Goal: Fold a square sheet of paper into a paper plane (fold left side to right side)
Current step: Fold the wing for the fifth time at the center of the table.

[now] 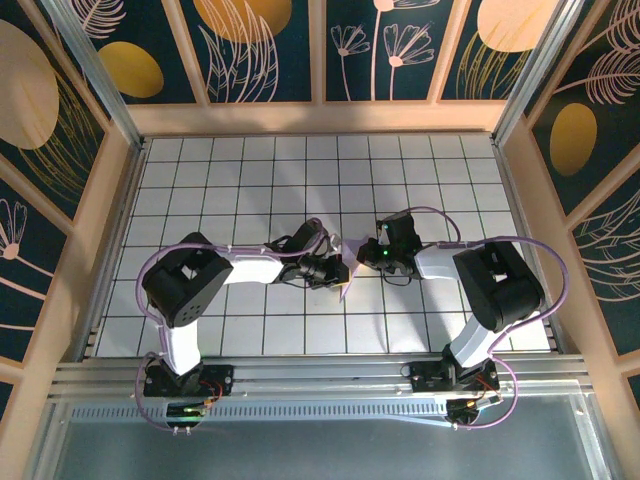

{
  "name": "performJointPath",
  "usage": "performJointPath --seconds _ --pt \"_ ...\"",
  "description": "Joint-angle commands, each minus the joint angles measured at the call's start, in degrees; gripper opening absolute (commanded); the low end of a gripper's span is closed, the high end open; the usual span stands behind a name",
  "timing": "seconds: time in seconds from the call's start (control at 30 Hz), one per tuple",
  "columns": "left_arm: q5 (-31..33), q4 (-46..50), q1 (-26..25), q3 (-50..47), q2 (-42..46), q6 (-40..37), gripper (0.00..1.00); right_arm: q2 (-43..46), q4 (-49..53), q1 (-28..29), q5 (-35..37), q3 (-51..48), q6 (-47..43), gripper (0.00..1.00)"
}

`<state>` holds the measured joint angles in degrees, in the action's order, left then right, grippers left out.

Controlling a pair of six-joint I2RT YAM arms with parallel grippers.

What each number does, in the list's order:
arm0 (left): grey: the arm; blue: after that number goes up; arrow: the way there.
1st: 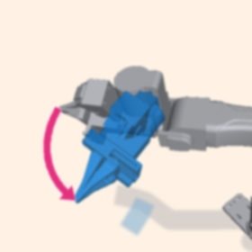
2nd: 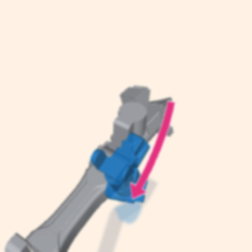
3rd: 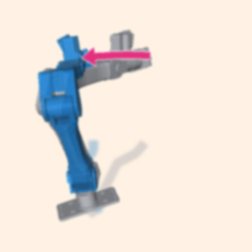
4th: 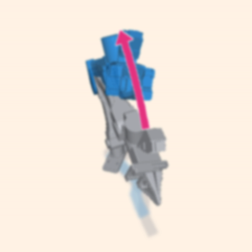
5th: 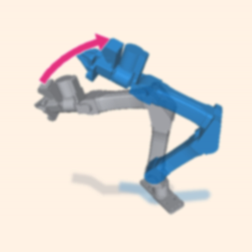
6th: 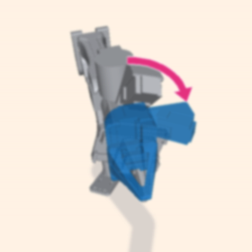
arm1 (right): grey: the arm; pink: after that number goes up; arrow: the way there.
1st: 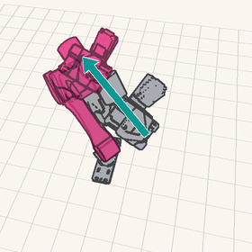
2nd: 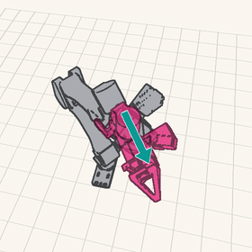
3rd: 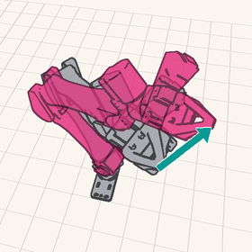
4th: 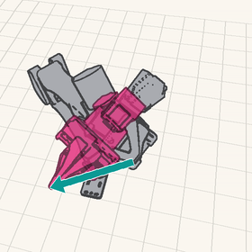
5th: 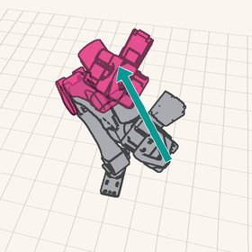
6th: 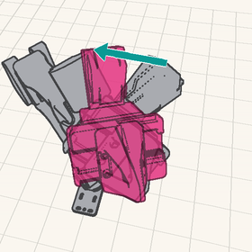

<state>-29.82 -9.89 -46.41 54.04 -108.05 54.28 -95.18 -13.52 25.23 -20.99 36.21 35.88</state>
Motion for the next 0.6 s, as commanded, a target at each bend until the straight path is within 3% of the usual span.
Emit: performJointPath --seconds 0.0,0.57 --pt "-1.4 0.9 -0.1 0.5 -1.6 0.5 0.0 -0.9 7.1 0.6 2.2 -2.0 -1.4 0.0" --pt "-1.1 1.0 -0.8 0.1 -2.9 0.6 0.0 -1.0 7.8 0.6 2.4 -1.6 -1.8 0.0"
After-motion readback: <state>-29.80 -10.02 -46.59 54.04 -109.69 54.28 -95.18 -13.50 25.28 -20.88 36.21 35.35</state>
